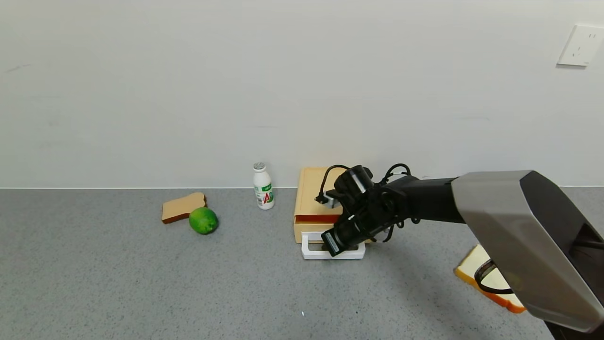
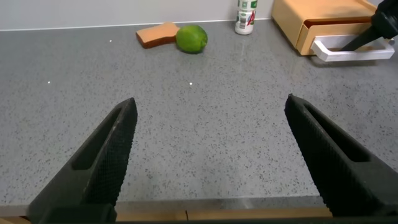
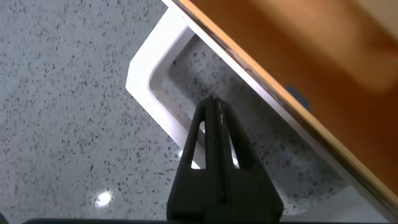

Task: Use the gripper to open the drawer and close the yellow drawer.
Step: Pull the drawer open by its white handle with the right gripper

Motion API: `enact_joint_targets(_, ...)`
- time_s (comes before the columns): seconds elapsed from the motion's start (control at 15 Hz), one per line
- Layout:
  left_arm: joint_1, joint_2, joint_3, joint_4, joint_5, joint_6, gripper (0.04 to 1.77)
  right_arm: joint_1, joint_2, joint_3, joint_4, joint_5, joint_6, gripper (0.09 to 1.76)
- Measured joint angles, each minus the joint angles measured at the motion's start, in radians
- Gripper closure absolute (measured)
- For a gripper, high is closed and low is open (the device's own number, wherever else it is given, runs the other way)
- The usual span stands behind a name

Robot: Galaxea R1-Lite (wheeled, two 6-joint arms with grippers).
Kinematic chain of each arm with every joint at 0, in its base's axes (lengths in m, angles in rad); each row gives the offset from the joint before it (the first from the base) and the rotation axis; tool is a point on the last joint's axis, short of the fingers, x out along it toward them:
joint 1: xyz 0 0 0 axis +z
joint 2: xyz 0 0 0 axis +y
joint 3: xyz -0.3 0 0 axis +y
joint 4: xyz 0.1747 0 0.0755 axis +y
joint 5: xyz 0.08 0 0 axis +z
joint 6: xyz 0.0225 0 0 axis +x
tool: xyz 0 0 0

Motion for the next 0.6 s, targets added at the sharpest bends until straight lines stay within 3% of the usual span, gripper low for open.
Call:
enact_joint_targets(0.33, 0.000, 0.000, 0.000, 0.000, 0.000, 0.000, 0.09, 0.020, -0.026, 0.019, 0.070, 0.000, 0.005, 1.73)
enact_joint_targets(0.6, 0.000, 0.000, 0.000, 0.000, 0.000, 0.000, 0.09, 0.041, -0.067, 0.104, 0.066, 0.000, 0.005, 1.73)
